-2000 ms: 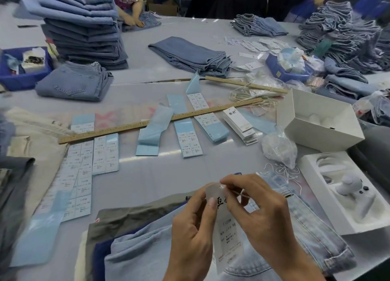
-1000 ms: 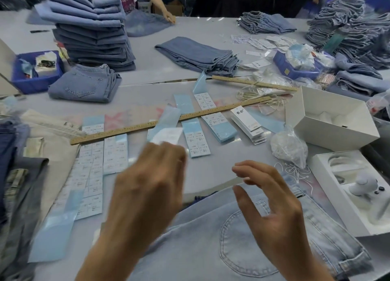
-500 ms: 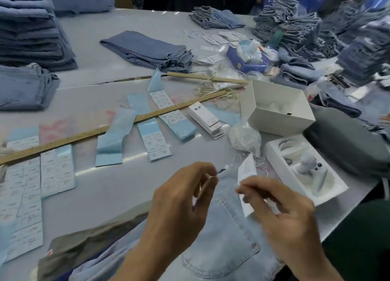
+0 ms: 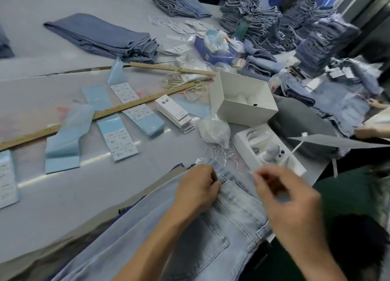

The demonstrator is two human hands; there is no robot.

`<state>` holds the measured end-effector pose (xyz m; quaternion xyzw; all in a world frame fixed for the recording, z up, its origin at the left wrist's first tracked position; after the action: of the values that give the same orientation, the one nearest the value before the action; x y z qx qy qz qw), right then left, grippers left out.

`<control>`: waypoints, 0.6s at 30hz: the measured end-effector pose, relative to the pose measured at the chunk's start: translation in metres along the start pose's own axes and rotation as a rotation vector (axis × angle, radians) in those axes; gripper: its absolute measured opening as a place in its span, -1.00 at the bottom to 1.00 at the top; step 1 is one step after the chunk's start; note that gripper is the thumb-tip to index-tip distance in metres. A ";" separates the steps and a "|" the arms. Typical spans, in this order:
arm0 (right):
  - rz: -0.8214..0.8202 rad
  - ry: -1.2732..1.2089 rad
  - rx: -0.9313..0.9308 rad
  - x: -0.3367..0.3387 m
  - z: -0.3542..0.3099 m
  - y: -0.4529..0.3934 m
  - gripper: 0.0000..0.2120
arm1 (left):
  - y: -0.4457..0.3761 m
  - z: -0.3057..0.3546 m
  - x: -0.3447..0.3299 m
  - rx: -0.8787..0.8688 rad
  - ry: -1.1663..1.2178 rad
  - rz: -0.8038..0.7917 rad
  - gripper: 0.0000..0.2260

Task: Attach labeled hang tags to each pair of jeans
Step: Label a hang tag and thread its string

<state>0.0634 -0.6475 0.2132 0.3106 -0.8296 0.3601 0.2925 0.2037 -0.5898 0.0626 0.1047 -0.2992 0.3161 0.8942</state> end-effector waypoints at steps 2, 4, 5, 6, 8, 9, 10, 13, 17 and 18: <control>-0.122 0.079 -0.141 -0.037 0.022 0.014 -0.88 | -0.001 -0.006 0.003 0.058 0.210 -0.003 -0.84; -0.179 0.178 -0.237 -0.059 0.039 0.021 -0.86 | 0.002 -0.010 0.011 0.092 0.531 0.020 -0.82; -0.191 0.219 -0.243 -0.066 0.040 0.020 -0.88 | 0.005 -0.012 0.017 0.077 0.640 0.042 -0.83; -0.184 0.233 -0.236 -0.072 0.039 0.020 -0.90 | 0.010 -0.012 0.022 0.047 0.705 0.060 -0.85; -0.128 0.194 -0.231 -0.079 0.036 0.014 -0.93 | 0.020 -0.011 0.028 0.000 0.731 0.097 -0.89; -0.094 0.168 -0.238 -0.081 0.036 0.011 -0.93 | 0.024 -0.011 0.029 -0.005 0.736 0.116 -0.90; -0.068 0.150 -0.240 -0.084 0.035 0.010 -0.93 | 0.027 -0.013 0.030 -0.001 0.766 0.128 -0.91; -0.053 0.038 -0.253 -0.092 0.030 0.016 -0.92 | 0.034 -0.020 0.032 0.011 0.902 0.119 -0.80; -0.048 -0.119 -0.335 -0.095 0.038 0.021 -0.86 | 0.038 -0.024 0.042 -0.063 0.725 0.198 -0.78; -0.048 -0.152 -0.360 -0.096 0.039 0.022 -0.84 | 0.039 -0.022 0.043 -0.094 0.690 0.211 -0.80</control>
<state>0.0978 -0.6365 0.1136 0.2992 -0.8928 0.1741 0.2882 0.2166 -0.5298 0.0708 -0.0810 -0.0031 0.4094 0.9087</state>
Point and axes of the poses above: each hand's wrist, its own y-axis away from the middle knuckle, its own x-axis out of the back of the hand, z = x × y, the point moved 7 cm from there along -y, towards the middle knuckle, and after that the axes turned 6 degrees about -x, right-handed, at the moved point
